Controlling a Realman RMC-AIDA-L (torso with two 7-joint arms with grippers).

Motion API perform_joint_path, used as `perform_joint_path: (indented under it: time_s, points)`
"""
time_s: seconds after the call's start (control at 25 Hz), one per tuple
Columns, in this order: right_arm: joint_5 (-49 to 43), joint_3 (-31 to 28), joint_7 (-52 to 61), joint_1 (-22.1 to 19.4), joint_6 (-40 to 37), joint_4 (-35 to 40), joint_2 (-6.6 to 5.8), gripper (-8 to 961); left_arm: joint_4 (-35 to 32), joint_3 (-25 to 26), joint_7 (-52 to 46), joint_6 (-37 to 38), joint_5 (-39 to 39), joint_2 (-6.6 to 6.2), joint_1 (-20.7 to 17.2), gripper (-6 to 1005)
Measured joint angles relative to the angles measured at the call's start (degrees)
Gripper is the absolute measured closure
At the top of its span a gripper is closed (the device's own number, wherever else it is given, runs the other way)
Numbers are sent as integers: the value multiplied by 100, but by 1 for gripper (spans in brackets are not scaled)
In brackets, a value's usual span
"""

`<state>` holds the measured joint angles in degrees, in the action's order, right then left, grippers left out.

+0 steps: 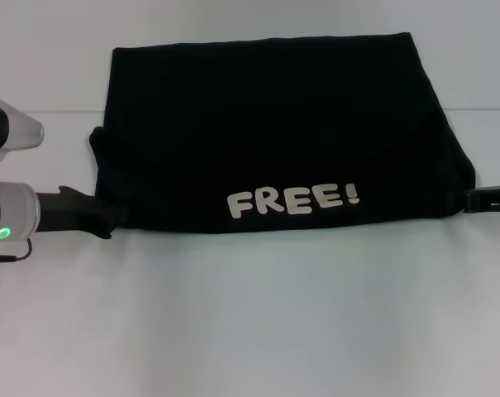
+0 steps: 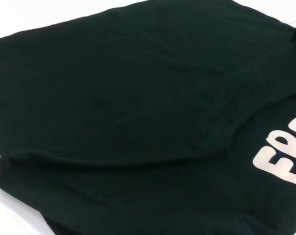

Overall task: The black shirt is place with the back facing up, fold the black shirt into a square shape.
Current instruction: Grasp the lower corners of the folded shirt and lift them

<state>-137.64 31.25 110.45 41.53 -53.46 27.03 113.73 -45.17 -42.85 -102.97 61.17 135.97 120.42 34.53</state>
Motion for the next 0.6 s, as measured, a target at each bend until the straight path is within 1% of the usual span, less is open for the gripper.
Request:
perform_joint_path:
  time_s: [0.04,0.12,0.24,0.36,0.44,0.48,0.52,0.56,0.6]
  points:
    - [0,0,0,0,0,0,0,867,-1,0,-15,4,-1,2,-5,992]
    - [186,-2,-87,-125,-232,107,-14,876,-21,11,-35,40,-18,11,-32,992]
    - [448,-4,-141,-398,-736,412,-13,890,-150,55,-149,245,-38,31,-109,992]
    - [705,-5,-150,-789,-1368,830,15,903,-531,101,-306,774,-49,66,-308,992]
    - [876,-5,-187,-1084,-1767,1097,47,908,-838,224,-328,1293,-60,94,-476,992]
    - [1073,-28,-297,-1382,-2155,1273,61,908,-936,300,-328,1551,-63,100,-540,992]
    - [1073,-28,-297,-1382,-2155,1273,61,908,-1037,406,-319,1896,-70,103,-609,992]
    - [1155,-60,-381,-1536,-2364,1321,64,907,-1090,480,-306,2103,-75,103,-652,992]
    - [1228,-127,-484,-1686,-2581,1348,64,907,-1133,596,-252,2474,-101,93,-707,992]
